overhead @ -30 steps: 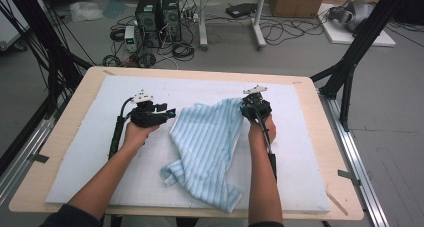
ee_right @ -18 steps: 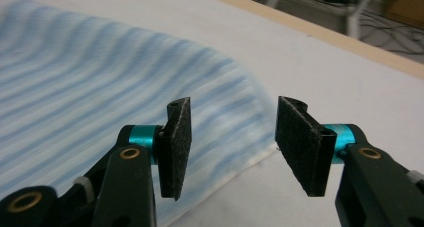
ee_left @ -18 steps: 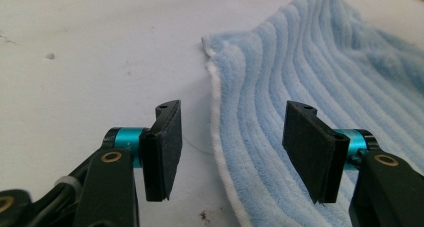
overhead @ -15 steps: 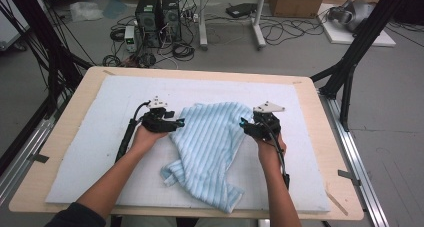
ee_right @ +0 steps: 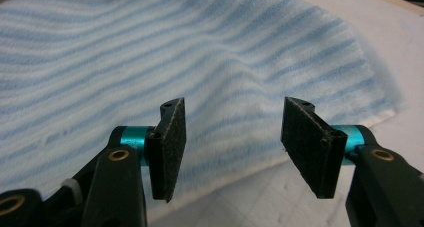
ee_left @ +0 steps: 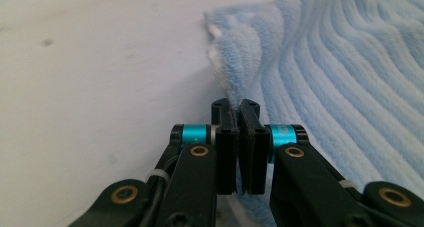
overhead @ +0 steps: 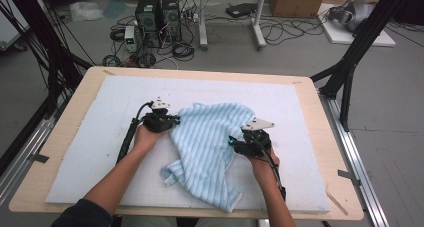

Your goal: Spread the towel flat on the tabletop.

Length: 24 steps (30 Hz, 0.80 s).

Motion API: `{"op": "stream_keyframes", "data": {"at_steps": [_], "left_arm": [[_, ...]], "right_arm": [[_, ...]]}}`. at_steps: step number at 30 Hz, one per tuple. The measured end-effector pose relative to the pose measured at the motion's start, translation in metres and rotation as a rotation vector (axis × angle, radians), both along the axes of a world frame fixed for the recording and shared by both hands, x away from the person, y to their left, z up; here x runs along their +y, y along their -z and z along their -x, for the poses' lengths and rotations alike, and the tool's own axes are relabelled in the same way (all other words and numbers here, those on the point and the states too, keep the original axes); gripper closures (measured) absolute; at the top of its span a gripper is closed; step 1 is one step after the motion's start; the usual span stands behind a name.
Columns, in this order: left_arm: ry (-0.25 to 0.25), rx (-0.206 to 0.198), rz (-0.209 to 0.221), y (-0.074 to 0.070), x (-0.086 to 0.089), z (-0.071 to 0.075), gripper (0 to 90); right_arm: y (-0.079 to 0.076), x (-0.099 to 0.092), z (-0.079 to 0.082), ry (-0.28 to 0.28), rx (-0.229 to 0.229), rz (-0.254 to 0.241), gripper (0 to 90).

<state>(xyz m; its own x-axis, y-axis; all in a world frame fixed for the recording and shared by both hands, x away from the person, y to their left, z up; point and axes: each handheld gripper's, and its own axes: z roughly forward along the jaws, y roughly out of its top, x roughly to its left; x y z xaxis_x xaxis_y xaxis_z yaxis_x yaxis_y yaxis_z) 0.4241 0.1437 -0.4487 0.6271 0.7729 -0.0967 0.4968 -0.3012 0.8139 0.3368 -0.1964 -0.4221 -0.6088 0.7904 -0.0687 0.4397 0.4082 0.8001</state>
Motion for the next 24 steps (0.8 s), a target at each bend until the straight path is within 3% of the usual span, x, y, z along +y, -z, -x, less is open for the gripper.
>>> {"op": "stream_keyframes", "data": {"at_steps": [1,4,5,6,7,8,10,12,13,14,17,19,20,21,22,23,24], "left_arm": [[0.000,0.000,0.000,0.000,0.000,0.000,86.2],[-0.074,-0.019,0.031,-0.004,0.017,-0.004,86.3],[-0.074,-0.019,0.031,-0.004,0.017,-0.004,86.3],[-0.113,-0.033,0.041,-0.007,0.025,-0.006,86.3],[-0.113,-0.033,0.041,-0.007,0.025,-0.006,86.3],[-0.153,-0.044,0.054,-0.008,0.034,-0.007,86.3],[-0.173,-0.048,0.054,-0.009,0.040,-0.008,86.3],[-0.206,-0.068,0.049,-0.010,0.049,-0.009,86.3],[-0.217,-0.077,0.050,-0.011,0.053,-0.009,86.3],[-0.234,-0.083,0.064,-0.012,0.059,-0.009,86.3],[-0.251,-0.088,0.074,-0.013,0.069,-0.009,86.2],[-0.249,-0.089,0.085,-0.013,0.072,-0.009,86.1],[-0.249,-0.093,0.090,-0.012,0.074,-0.007,85.9],[-0.249,-0.093,0.090,-0.012,0.074,-0.007,85.6],[-0.247,-0.094,0.096,-0.011,0.075,-0.006,85.3],[-0.245,-0.097,0.095,-0.011,0.075,-0.006,85.3],[-0.242,-0.096,0.093,-0.010,0.075,-0.005,85.2]], "right_arm": [[0.000,0.000,0.000,0.000,0.000,0.000,43.0],[0.005,0.011,-0.004,-0.023,0.026,0.002,43.1],[0.005,0.011,-0.004,-0.023,0.026,0.002,43.1],[0.007,0.019,-0.006,-0.032,0.043,0.007,43.1],[0.007,0.019,-0.006,-0.032,0.043,0.007,43.1],[0.008,0.027,-0.010,-0.040,0.052,-0.004,43.2],[0.008,0.031,-0.011,-0.049,0.050,-0.007,43.1],[0.008,0.049,-0.017,-0.080,0.058,-0.024,46.1],[0.008,0.049,-0.017,-0.080,0.058,-0.024,46.1],[0.009,0.063,-0.020,-0.120,0.054,-0.009,50.0],[0.011,0.076,-0.024,-0.154,0.059,0.008,51.7],[0.015,0.087,-0.030,-0.171,0.079,0.022,55.4],[0.019,0.094,-0.035,-0.190,0.093,0.047,64.7],[0.019,0.094,-0.035,-0.190,0.093,0.047,64.7],[0.020,0.098,-0.038,-0.212,0.091,0.050,75.8],[0.020,0.098,-0.038,-0.212,0.091,0.050,75.8],[0.019,0.098,-0.041,-0.217,0.068,0.069,82.6]]}}
